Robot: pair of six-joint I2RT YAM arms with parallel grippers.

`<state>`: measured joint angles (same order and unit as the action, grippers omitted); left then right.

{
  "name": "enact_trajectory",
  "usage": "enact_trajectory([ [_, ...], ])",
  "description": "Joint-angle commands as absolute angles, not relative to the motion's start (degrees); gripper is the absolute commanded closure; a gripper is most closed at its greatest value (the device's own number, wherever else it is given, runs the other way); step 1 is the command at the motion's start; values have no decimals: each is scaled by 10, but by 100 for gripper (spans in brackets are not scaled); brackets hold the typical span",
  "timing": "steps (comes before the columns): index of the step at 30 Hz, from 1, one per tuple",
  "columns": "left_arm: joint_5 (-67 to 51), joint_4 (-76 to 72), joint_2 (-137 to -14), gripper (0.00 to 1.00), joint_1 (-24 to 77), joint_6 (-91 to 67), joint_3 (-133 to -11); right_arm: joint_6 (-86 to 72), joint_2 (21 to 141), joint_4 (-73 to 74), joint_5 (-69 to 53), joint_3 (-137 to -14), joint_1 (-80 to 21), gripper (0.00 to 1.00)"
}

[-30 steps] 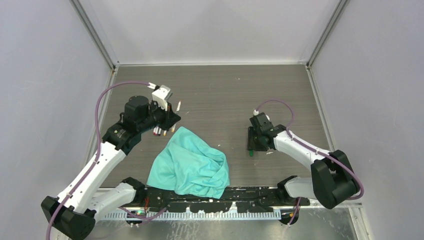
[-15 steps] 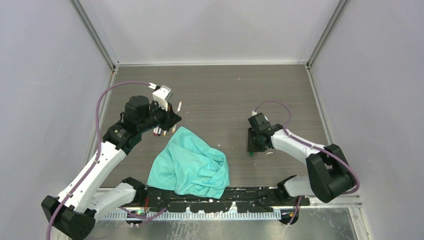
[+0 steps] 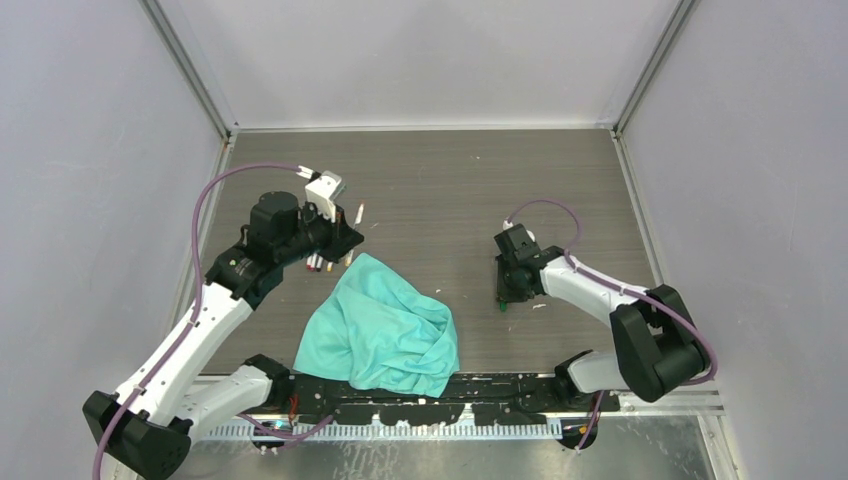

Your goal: Insert the pens into the pen caps

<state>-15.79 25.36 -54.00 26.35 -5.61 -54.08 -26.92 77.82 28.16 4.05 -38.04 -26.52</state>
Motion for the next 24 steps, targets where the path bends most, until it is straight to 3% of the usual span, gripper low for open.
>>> enact_trajectory([
  [1, -183, 223, -531, 100, 261, -85, -538, -281, 745, 285, 38, -397, -268, 99],
  [9, -325, 144, -537, 100, 261, -156, -511, -326, 642, 256, -78, -448, -270, 99],
  [16, -443, 59, -559, 100, 261, -215, -495, -402, 596, 102, -139, -482, -302, 99],
  [24, -477, 35, -558, 100, 261, -219, -488, -454, 587, -70, -123, -510, -362, 99],
])
